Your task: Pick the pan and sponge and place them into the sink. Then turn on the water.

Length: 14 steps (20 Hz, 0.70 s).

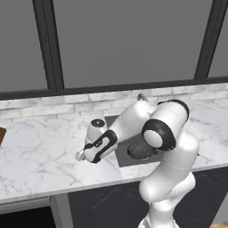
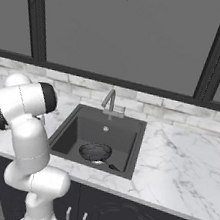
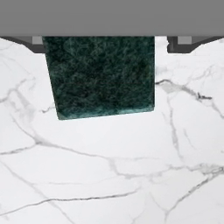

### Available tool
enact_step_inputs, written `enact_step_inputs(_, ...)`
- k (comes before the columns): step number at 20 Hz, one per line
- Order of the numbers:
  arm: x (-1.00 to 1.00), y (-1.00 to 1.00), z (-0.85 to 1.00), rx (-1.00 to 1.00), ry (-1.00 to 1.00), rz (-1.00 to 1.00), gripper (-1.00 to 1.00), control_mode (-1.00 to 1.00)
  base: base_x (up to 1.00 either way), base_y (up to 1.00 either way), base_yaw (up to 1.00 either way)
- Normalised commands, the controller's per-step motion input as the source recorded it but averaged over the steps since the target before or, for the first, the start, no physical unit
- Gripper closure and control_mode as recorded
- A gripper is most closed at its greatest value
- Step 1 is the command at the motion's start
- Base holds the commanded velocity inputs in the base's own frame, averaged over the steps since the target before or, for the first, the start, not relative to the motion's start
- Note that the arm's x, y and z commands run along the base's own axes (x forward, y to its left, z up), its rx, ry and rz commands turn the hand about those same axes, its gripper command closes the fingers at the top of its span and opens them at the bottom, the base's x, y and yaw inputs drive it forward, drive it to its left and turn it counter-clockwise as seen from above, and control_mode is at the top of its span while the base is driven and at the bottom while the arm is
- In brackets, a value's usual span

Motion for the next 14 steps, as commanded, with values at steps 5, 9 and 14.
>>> enact_step_inputs(5, -0.22, 0.0, -0.2, 0.0, 0.0, 0.0, 1.0, -1.0, 0.0, 0.0, 0.0)
enact_step_inputs(9, -0.01, 0.0, -0.05, 0.01, -0.08, 0.02, 1.0, -1.0, 0.0, 0.0, 0.0)
enact_step_inputs(14, 0.01, 0.0, 0.01, 0.01, -0.13, 0.06, 1.0, -1.0, 0.0, 0.0, 0.0)
